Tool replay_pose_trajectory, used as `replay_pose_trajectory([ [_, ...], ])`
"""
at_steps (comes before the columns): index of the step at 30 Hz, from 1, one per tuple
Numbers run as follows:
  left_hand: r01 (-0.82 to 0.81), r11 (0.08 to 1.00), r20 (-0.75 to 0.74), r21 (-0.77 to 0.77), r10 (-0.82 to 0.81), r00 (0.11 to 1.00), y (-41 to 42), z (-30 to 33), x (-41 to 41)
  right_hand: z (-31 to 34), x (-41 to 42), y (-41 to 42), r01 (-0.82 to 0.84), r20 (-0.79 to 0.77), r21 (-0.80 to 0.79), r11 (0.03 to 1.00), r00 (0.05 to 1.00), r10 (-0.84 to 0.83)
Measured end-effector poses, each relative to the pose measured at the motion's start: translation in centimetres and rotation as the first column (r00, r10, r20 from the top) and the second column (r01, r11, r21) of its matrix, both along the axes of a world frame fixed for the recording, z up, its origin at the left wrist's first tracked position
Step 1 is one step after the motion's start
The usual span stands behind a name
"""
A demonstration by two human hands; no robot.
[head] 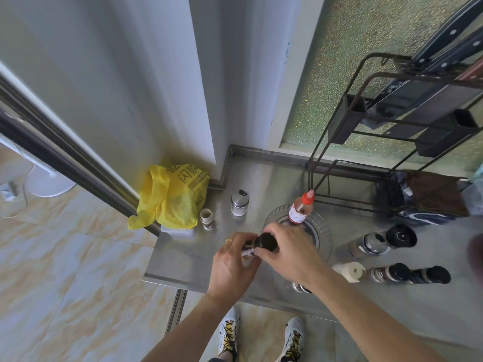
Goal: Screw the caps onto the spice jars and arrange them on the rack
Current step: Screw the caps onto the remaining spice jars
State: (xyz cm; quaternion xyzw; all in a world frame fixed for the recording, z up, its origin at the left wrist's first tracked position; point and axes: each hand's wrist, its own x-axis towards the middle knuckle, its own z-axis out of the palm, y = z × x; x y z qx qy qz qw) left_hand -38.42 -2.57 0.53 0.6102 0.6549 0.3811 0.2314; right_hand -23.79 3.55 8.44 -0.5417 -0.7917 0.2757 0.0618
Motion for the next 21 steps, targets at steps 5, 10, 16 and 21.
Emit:
replay_pose_trajectory([
  [5,-0.279,0.933,0.075,-0.226,0.302,0.950,-1.7,-4.3,-3.3,-4.2,-1.2,-0.1,0.057,0.004,-0.072,0.996,0.998,-0.057],
  [10,-0.332,0.892,0.036,-0.307,0.359,0.933,-1.6,-7.6,-5.1,-9.5,-3.3,-0.1,-0.037,0.153,-0.068,0.997,0.987,0.047],
  [16,-0.204,0.908,-0.013,-0.367,0.215,0.977,-2.2,-8.1,-5.7,-13.1,-5.8,0.0,-0.221,0.425,-0.032,0.975,0.880,0.214],
  [21,-0.166,0.949,0.082,-0.266,0.194,0.978,-1.5,-2.4,-7.4,-14.8,-6.0,0.1,-0.246,0.433,-0.051,0.968,0.868,0.243],
])
